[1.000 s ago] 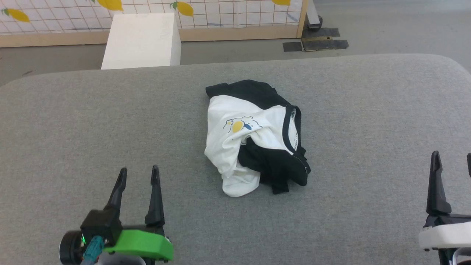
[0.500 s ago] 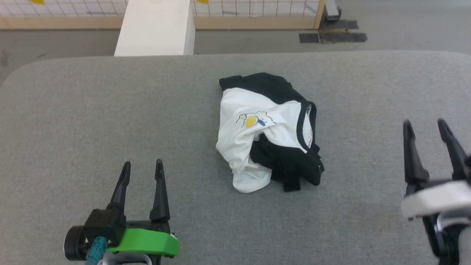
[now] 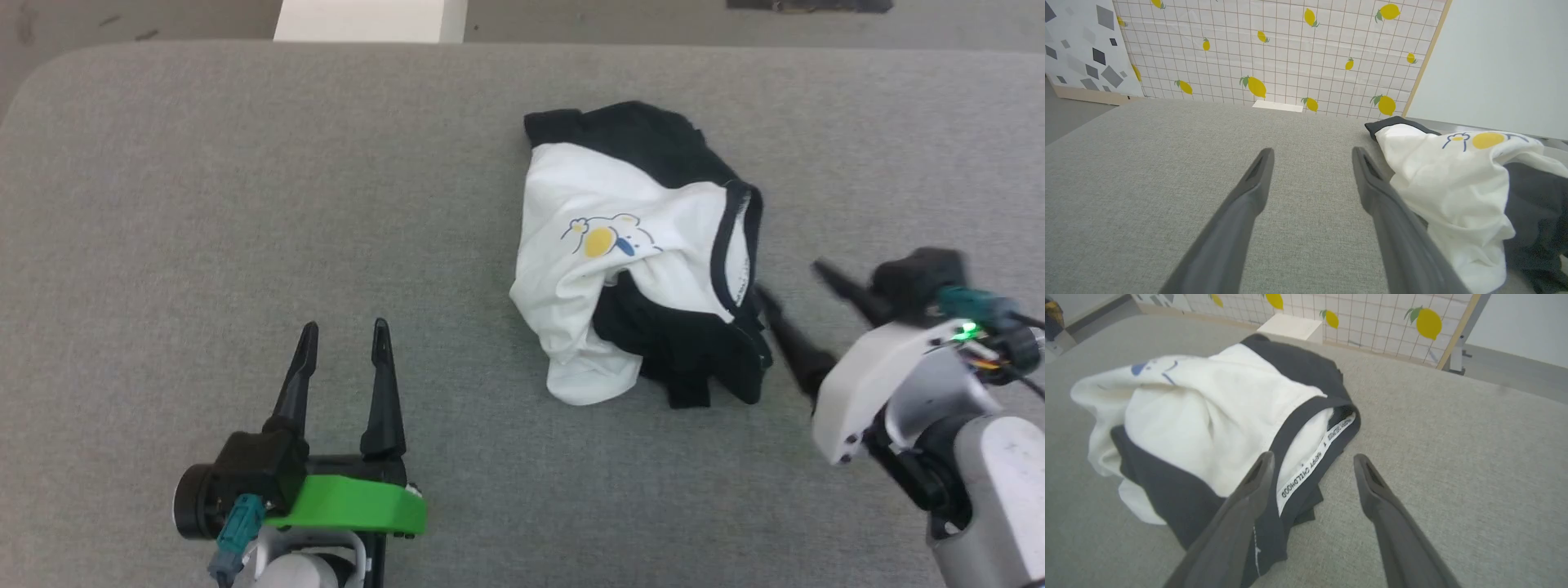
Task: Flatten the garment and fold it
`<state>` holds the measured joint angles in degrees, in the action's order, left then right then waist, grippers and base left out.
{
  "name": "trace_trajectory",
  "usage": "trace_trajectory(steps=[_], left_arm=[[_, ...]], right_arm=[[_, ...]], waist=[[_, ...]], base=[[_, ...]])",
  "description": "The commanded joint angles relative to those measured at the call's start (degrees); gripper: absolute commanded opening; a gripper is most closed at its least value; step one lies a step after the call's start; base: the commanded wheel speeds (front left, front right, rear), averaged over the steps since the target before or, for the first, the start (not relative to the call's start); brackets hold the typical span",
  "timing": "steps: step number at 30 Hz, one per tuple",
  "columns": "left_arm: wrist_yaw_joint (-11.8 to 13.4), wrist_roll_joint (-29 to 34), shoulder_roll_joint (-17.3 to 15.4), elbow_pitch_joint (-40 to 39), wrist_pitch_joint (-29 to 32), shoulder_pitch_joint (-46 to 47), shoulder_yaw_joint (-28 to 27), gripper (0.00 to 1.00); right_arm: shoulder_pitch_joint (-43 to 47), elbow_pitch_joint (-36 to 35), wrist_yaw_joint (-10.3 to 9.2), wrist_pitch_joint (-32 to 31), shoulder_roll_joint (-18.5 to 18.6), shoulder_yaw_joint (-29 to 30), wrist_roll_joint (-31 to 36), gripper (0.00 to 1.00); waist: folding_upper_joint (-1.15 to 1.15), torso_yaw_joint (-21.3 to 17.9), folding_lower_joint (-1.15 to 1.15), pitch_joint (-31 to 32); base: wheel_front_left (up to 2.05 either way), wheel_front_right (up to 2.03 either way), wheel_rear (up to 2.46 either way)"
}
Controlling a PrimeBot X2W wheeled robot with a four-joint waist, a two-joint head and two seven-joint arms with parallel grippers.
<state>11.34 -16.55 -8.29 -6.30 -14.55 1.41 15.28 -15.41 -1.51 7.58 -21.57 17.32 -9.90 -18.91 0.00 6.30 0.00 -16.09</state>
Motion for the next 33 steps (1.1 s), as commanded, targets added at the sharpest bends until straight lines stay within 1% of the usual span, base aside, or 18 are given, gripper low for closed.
trace_trajectory(steps=[1,2,7,8,9,10,11,13,15,18,22,25,27,29,33], left_arm=[[-0.59,0.56,0.61,0.23,-0.44,1.2,-0.34,1.0],[-1.38,1.11,1.45,0.78,-0.44,1.58,-0.7,1.0],[-2.58,1.82,2.61,1.57,-0.44,2.27,-1.02,1.0],[-2.79,1.93,2.85,1.77,-0.44,2.4,-1.14,1.0],[-2.94,2.0,3.02,1.94,-0.44,2.49,-1.22,1.0],[-3.11,2.09,3.23,2.12,-0.44,2.58,-1.34,1.0],[-3.23,2.16,3.38,2.28,-0.44,2.64,-1.44,1.0],[-3.44,2.35,3.67,2.63,-0.44,2.64,-1.71,1.0],[-3.54,2.53,3.89,3.03,-0.44,2.41,-2.05,1.0],[-3.96,2.66,4.11,3.62,-0.45,2.04,-2.59,1.0],[-4.5,2.86,4.27,4.02,-0.45,1.36,-3.28,1.0],[-4.82,2.88,4.34,4.24,-0.45,0.53,-3.8,1.0],[-5.04,2.87,4.37,4.36,-0.45,-0.1,-4.14,1.0],[-5.25,2.81,4.39,4.47,-0.45,-0.69,-4.49,1.0],[-5.55,2.75,4.48,4.25,-0.45,-1.68,-4.96,1.0]], right_arm=[[-1.27,1.14,-0.09,-1.44,0.93,-1.48,-1.13,1.0],[-2.2,3.8,-0.09,-4.43,2.47,-4.85,-2.28,1.0],[-3.12,8.23,-0.09,-6.77,3.45,-8.4,-3.81,1.0],[-3.32,9.31,-0.09,-6.94,3.45,-8.76,-3.95,0.78],[-3.57,9.95,-0.09,-6.8,3.57,-9.24,-3.81,0.44],[-3.93,10.77,-0.09,-6.23,3.55,-9.3,-3.5,0.19],[-4.2,11.4,-0.09,-5.61,3.41,-9.11,-3.12,0.0],[-4.91,12.5,-0.09,-3.96,3.02,-8.44,-2.19,0.0],[-5.68,13.02,-0.09,-1.83,2.26,-6.62,-1.89,0.0],[-7.26,12.44,-0.09,1.0,2.33,-3.59,-0.89,0.0],[-9.68,9.14,-0.09,2.96,2.64,0.94,0.43,0.0],[-11.49,5.32,-0.09,3.05,2.92,2.27,1.42,0.0],[-12.57,2.4,-0.09,2.45,2.91,1.74,1.69,0.0],[-13.34,-0.53,-0.09,1.41,2.81,-0.24,1.65,0.0],[-13.52,-6.25,-0.09,-1.15,2.56,-8.99,-0.44,0.0]], waist=[[0.0,1.55,0.0,-1.66],[0.0,2.1,0.0,-2.34],[0.0,2.95,0.0,-3.12],[0.0,3.07,0.0,-3.22],[0.0,3.14,0.0,-3.29],[0.0,3.16,0.0,-3.36],[0.0,3.14,0.0,-3.36],[0.0,2.95,0.0,-3.09],[0.0,2.6,0.0,-2.44],[0.0,2.05,0.0,-0.7],[0.0,1.48,0.0,2.2],[0.0,1.25,0.0,4.26],[0.0,1.16,0.0,5.47],[0.0,1.11,0.0,6.4],[0.0,1.27,0.0,7.29]], base=[[0.0,0.0,0.0],[0.0,0.0,0.0],[0.0,0.0,0.0],[0.0,0.0,0.0],[0.0,0.0,0.0],[0.0,0.0,0.0],[0.0,0.0,0.0],[0.0,0.0,0.0],[0.0,0.0,0.0],[0.0,0.0,0.0],[0.0,0.0,0.0],[0.0,0.0,0.0],[0.0,0.0,0.0],[0.0,0.0,0.0],[0.0,0.0,0.0]])
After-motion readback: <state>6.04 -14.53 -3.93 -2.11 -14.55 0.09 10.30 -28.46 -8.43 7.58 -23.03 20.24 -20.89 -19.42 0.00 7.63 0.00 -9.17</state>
